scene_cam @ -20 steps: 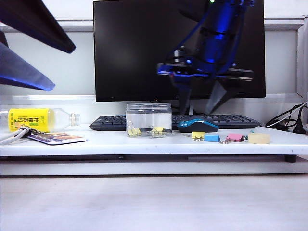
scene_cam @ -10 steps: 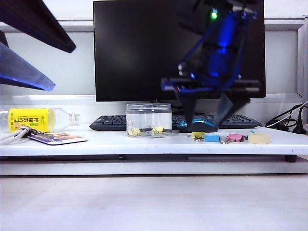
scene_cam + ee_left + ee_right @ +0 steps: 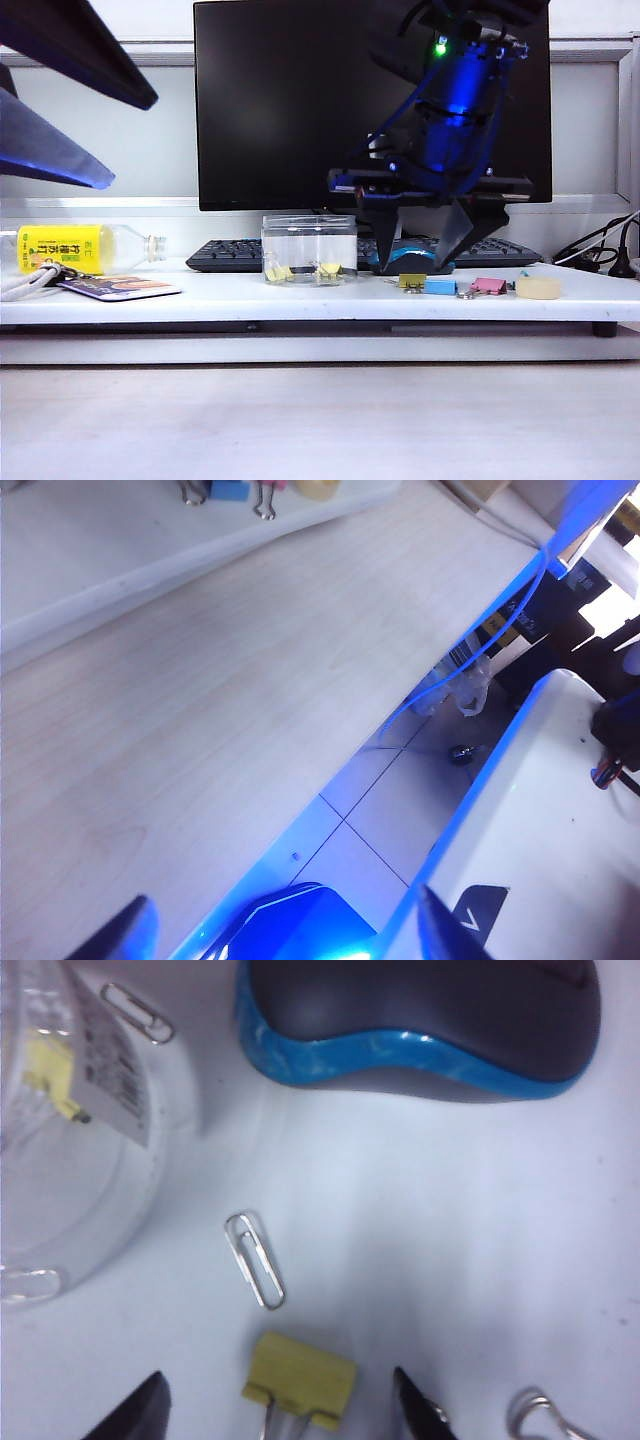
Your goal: Pick up the clips with the largest number of clips of the same color on the table and place them in a round transparent plastic box.
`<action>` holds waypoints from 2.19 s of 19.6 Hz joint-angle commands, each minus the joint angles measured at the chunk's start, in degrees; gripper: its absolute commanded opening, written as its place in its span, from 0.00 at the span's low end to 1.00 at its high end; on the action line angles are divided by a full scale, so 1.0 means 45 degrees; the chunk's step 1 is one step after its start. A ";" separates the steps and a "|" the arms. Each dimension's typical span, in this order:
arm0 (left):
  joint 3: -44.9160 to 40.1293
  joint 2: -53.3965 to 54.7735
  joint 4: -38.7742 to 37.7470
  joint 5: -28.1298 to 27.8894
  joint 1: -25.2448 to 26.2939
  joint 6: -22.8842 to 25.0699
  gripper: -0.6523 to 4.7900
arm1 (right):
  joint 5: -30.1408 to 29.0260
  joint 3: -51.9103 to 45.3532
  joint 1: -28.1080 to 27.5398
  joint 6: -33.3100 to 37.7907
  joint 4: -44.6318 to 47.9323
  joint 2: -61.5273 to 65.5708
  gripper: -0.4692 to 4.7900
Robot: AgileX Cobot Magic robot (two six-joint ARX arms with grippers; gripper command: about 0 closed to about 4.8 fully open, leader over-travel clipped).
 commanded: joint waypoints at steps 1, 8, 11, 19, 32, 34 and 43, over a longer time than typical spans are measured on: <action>0.0034 -0.0019 0.0092 -0.0024 -0.0010 0.0005 0.75 | 0.0175 0.0024 0.0005 0.0170 0.0219 0.0136 0.63; 0.0034 -0.0019 0.0097 -0.0209 -0.0010 0.0010 0.75 | 0.0180 0.0015 0.0005 0.0287 0.0223 0.0602 0.59; 0.0034 -0.0019 0.0102 -0.0248 -0.0010 0.0015 0.75 | 0.0083 0.0005 0.0005 0.0335 0.0219 0.0787 0.58; 0.0034 -0.0019 0.0185 -0.0282 -0.0010 0.0015 0.75 | 0.0039 0.0005 0.0000 0.0335 0.0214 0.0923 0.46; 0.0034 -0.0019 0.0180 -0.0272 -0.0010 0.0019 0.75 | -0.0185 0.0005 0.0073 0.0330 -0.0452 0.0923 0.47; 0.0034 -0.0019 0.0175 -0.0262 -0.0010 0.0019 0.75 | -0.0170 0.0005 0.0170 0.0325 -0.0583 0.0923 0.47; 0.0034 -0.0019 0.0073 -0.0180 -0.0010 0.0010 0.75 | -0.0170 0.0005 0.0243 0.0325 -0.0777 0.0923 0.47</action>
